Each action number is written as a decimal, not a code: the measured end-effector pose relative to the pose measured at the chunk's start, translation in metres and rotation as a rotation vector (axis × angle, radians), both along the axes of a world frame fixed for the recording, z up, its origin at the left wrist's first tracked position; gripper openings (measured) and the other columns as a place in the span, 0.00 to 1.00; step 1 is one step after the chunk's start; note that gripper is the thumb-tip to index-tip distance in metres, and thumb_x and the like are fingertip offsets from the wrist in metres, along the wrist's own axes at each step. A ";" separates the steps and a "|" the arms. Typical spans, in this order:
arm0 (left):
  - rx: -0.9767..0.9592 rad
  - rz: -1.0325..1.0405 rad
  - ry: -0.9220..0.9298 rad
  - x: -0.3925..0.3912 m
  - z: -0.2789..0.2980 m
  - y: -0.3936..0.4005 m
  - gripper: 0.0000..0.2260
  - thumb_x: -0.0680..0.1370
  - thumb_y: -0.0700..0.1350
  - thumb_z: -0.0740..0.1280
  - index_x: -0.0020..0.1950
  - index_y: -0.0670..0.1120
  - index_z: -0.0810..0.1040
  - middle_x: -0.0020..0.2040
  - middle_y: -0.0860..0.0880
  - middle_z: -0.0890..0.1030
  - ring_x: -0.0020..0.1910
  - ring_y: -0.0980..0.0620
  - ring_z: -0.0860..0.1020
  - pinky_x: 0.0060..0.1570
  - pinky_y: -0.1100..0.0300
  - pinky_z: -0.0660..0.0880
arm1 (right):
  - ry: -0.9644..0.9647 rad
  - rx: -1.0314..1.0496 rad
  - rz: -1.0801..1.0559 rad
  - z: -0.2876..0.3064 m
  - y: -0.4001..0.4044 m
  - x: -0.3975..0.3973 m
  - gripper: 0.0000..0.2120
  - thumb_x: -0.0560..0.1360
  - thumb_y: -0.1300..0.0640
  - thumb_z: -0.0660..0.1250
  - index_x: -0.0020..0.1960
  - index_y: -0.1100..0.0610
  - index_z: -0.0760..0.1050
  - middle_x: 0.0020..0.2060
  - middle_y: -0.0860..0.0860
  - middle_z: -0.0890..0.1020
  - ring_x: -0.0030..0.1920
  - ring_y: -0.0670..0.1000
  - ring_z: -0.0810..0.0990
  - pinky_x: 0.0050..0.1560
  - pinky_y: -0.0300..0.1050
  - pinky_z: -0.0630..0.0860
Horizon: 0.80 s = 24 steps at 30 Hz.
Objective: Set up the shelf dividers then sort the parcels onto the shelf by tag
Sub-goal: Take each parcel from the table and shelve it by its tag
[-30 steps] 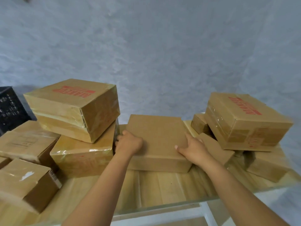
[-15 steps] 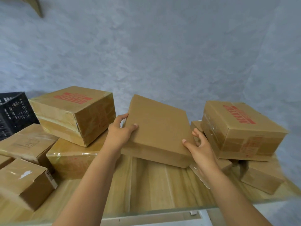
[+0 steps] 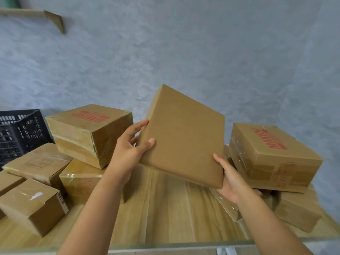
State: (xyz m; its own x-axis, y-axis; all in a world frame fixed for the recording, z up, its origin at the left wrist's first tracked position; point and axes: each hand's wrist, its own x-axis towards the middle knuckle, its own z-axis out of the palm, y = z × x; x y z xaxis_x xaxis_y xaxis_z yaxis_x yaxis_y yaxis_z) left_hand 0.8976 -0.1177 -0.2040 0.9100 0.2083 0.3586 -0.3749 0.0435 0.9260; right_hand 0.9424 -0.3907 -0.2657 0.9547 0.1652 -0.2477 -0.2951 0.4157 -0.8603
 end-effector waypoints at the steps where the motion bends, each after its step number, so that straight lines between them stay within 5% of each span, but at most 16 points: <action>1: 0.011 -0.001 -0.016 -0.001 0.000 0.001 0.22 0.75 0.38 0.73 0.64 0.60 0.79 0.58 0.62 0.82 0.60 0.59 0.80 0.48 0.66 0.79 | -0.001 -0.022 0.012 0.001 -0.001 -0.001 0.19 0.78 0.48 0.68 0.69 0.47 0.73 0.57 0.48 0.85 0.55 0.49 0.85 0.46 0.48 0.81; 6: 0.082 0.007 -0.026 0.000 -0.002 0.007 0.20 0.80 0.40 0.68 0.69 0.57 0.73 0.67 0.55 0.78 0.61 0.56 0.79 0.54 0.64 0.78 | -0.041 -0.124 0.008 0.019 -0.003 -0.004 0.27 0.65 0.41 0.75 0.62 0.48 0.79 0.54 0.49 0.86 0.52 0.50 0.86 0.47 0.48 0.79; 10: 0.450 0.204 0.133 0.012 0.002 -0.007 0.29 0.79 0.45 0.68 0.78 0.54 0.62 0.71 0.51 0.72 0.68 0.51 0.73 0.68 0.51 0.70 | -0.173 -0.133 -0.152 0.047 0.006 -0.002 0.34 0.58 0.41 0.77 0.62 0.50 0.78 0.52 0.51 0.87 0.52 0.52 0.86 0.44 0.46 0.79; 13: 0.639 0.252 0.168 0.015 0.009 -0.029 0.33 0.78 0.49 0.70 0.79 0.49 0.59 0.75 0.47 0.64 0.73 0.49 0.65 0.70 0.58 0.62 | -0.395 -0.242 -0.274 0.066 0.018 -0.003 0.35 0.57 0.43 0.82 0.61 0.48 0.76 0.51 0.48 0.87 0.46 0.45 0.86 0.37 0.39 0.81; 15: 0.569 0.146 0.171 0.014 0.015 -0.050 0.35 0.77 0.53 0.70 0.80 0.50 0.58 0.76 0.49 0.64 0.69 0.54 0.66 0.63 0.66 0.62 | -0.522 -0.369 -0.366 0.071 0.028 -0.006 0.41 0.57 0.43 0.81 0.67 0.50 0.71 0.58 0.49 0.84 0.53 0.45 0.84 0.48 0.41 0.80; 17: 0.422 0.016 0.198 0.012 0.019 -0.075 0.37 0.78 0.54 0.69 0.81 0.53 0.53 0.77 0.52 0.62 0.72 0.55 0.67 0.68 0.63 0.64 | -0.625 -0.600 -0.467 0.073 0.038 -0.011 0.51 0.56 0.41 0.79 0.73 0.51 0.62 0.66 0.48 0.75 0.64 0.46 0.77 0.60 0.45 0.74; 21: 0.002 -0.114 0.182 0.005 0.029 -0.100 0.31 0.79 0.42 0.66 0.79 0.58 0.59 0.64 0.55 0.76 0.57 0.57 0.77 0.62 0.46 0.77 | -0.776 -0.898 -0.582 0.073 0.045 -0.026 0.52 0.60 0.40 0.80 0.75 0.49 0.55 0.69 0.51 0.71 0.68 0.52 0.72 0.63 0.50 0.73; 24: -0.167 -0.209 0.165 0.003 0.038 -0.095 0.31 0.72 0.55 0.73 0.73 0.53 0.66 0.65 0.55 0.77 0.59 0.57 0.80 0.51 0.51 0.81 | -0.861 -0.920 -0.474 0.071 0.044 -0.034 0.48 0.62 0.43 0.80 0.72 0.45 0.56 0.67 0.49 0.71 0.66 0.53 0.74 0.61 0.52 0.75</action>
